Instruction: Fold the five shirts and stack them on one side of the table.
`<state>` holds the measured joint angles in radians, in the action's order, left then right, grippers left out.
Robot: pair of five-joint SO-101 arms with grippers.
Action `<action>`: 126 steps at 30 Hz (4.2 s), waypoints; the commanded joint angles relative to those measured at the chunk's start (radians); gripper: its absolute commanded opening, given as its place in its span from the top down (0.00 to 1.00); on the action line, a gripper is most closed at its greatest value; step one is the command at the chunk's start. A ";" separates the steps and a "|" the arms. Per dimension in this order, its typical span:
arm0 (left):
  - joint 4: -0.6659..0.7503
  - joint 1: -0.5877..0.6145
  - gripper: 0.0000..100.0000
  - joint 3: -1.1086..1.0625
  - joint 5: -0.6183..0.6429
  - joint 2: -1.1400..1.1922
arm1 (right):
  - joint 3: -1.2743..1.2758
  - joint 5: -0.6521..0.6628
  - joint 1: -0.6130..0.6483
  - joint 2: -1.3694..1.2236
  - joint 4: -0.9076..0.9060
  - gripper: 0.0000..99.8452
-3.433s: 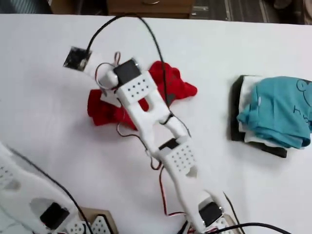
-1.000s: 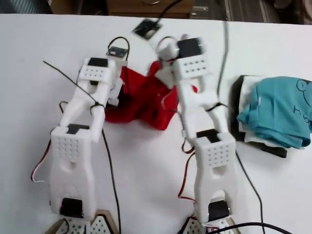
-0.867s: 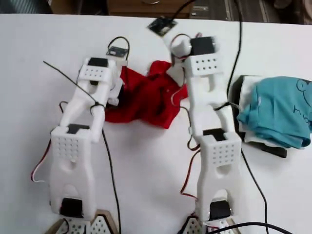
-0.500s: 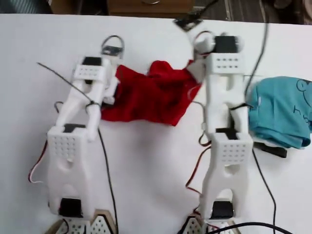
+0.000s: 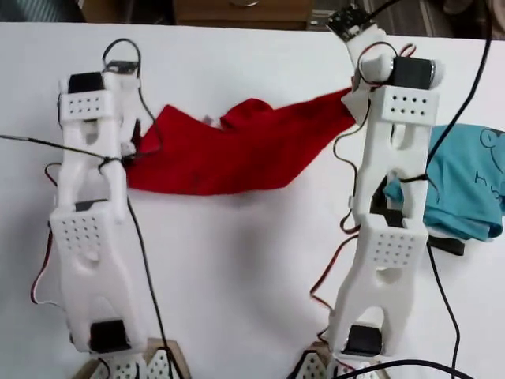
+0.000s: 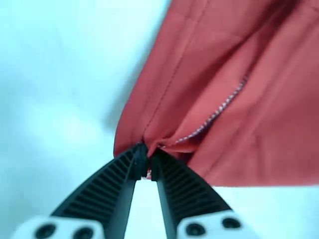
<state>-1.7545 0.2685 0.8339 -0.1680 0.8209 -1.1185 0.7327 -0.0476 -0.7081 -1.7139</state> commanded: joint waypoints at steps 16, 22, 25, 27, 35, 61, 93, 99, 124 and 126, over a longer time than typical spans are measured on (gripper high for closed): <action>0.040 -0.192 0.81 0.059 -0.021 -0.017 | 0.063 0.080 -0.016 0.062 0.005 0.85; 0.124 -0.236 0.80 0.050 -0.023 -0.006 | 0.118 0.020 -0.058 0.056 0.068 0.86; 0.153 -0.232 0.80 0.059 -0.025 0.017 | 0.123 -0.054 -0.094 -0.022 0.246 0.86; 0.158 -0.232 0.80 0.059 -0.025 0.037 | 0.123 -0.117 -0.114 -0.084 0.363 0.86; 0.150 -0.232 0.80 0.058 -0.025 0.072 | 0.123 -0.160 -0.110 -0.309 0.590 0.86; -0.008 -0.230 0.80 0.059 -0.026 0.012 | 0.130 0.029 -0.065 -0.372 0.479 0.86; -0.018 -0.018 0.80 0.051 -0.077 0.021 | 0.046 -0.061 0.035 -0.154 0.087 0.86; -0.008 -0.020 0.80 0.051 -0.077 0.025 | 0.044 -0.063 0.010 -0.143 0.081 0.86; 0.000 -0.020 0.80 0.059 -0.077 0.021 | 0.180 -0.135 -0.058 -0.179 0.002 0.96; 0.000 -0.020 0.80 0.059 -0.077 0.021 | 0.210 -0.137 -0.081 -0.133 0.001 0.95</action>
<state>-1.7576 0.2455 0.8585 -0.2340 0.9022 -0.9268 0.6068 -0.0951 -0.9582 -1.7031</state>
